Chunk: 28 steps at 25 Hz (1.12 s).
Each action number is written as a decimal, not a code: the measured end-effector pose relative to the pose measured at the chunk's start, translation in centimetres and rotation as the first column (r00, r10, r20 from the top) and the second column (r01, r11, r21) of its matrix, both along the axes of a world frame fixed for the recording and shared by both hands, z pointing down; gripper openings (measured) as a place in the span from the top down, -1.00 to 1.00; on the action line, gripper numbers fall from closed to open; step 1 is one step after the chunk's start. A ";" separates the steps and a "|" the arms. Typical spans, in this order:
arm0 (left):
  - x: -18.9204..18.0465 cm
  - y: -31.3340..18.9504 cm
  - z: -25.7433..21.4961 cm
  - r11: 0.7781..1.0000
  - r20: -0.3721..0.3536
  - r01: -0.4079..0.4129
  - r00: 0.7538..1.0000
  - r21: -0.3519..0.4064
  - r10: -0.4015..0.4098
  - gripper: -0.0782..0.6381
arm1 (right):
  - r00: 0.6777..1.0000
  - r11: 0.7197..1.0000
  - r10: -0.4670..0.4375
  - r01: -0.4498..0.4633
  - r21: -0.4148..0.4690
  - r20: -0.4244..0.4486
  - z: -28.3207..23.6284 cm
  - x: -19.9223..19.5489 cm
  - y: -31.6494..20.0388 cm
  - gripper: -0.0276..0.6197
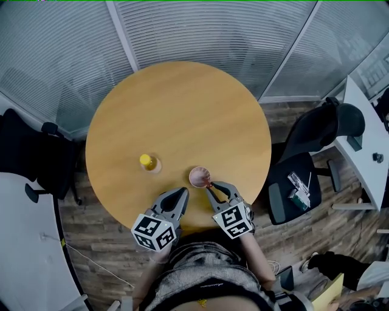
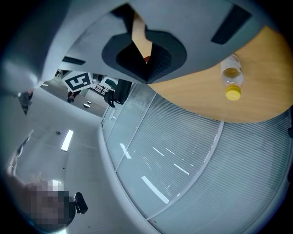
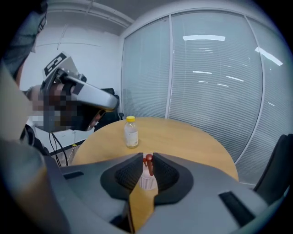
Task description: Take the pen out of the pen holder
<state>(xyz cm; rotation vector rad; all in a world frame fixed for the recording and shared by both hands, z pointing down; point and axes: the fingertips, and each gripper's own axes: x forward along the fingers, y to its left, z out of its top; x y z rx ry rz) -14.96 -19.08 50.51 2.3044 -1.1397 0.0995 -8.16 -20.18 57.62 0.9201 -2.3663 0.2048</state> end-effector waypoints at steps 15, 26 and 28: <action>0.3 1.2 0.0 1.000 -0.007 -0.006 1.000 0.014 0.006 0.77 | 0.995 0.994 0.004 -0.014 0.105 0.099 -9.8 -0.3 1.4 0.68; 0.1 1.5 -0.1 1.000 -0.008 -0.005 1.000 0.016 0.005 0.77 | 0.995 0.993 -0.011 -0.001 0.122 0.095 -11.6 -0.7 1.7 0.68; 0.3 1.5 -0.1 1.000 -0.009 -0.007 1.000 0.015 0.007 0.77 | 0.996 0.993 -0.015 0.004 0.120 0.091 -11.6 -0.7 1.7 0.68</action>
